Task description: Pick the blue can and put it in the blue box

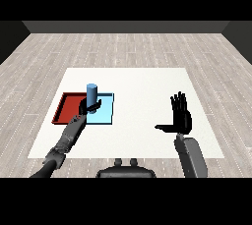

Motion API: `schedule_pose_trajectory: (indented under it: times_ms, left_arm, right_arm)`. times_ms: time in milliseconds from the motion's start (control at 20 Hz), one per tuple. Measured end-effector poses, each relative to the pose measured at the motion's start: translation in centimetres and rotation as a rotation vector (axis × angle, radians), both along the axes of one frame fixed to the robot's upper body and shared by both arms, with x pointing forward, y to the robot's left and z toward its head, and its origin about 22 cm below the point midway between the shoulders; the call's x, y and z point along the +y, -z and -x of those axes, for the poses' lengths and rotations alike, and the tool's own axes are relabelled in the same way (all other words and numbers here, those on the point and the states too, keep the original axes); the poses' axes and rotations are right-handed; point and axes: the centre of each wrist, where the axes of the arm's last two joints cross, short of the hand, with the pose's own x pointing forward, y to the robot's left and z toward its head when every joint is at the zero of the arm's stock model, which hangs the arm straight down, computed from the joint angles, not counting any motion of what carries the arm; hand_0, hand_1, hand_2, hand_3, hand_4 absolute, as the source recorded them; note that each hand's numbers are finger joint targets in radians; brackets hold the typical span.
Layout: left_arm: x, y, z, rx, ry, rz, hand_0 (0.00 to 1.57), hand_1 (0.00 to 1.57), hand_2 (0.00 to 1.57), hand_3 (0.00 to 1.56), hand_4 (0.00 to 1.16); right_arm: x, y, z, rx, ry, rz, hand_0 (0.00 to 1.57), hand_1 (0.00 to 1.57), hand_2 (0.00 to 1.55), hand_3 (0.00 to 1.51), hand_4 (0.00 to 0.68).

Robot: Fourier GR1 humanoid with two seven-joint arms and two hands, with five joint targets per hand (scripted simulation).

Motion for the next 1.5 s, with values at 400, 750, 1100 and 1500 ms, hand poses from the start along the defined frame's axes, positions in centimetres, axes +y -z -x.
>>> schedule_pose_trajectory:
  times_ms: [400, 750, 1100, 1500]
  left_arm:
    - [1.2, 0.9, -1.1, 0.219, -0.090, -0.109, 1.56, 1.56, 1.47, 1.29, 0.97]
    - [-0.3, 2.7, -0.3, 0.365, -0.064, -0.188, 1.50, 1.50, 1.40, 0.54, 0.85]
    - [-0.8, 3.2, -0.1, 0.441, -0.032, -0.187, 0.32, 0.32, 0.38, 0.47, 0.77]
    - [-1.2, 3.2, -0.2, 0.398, -0.085, -0.210, 0.00, 0.00, 0.00, 0.00, 0.00]
  right_arm:
    - [0.6, 1.0, -2.5, 0.046, 0.018, -0.017, 0.00, 0.00, 0.00, 0.00, 0.000]
    - [-0.1, 2.7, -2.3, 0.068, 0.034, -0.024, 0.00, 0.00, 0.00, 0.00, 0.000]
    - [-0.5, 2.9, -2.2, 0.063, 0.033, -0.032, 0.00, 0.00, 0.00, 0.00, 0.000]
    - [-0.2, 2.8, -2.7, 0.056, 0.012, -0.062, 0.00, 0.00, 0.00, 0.00, 0.000]
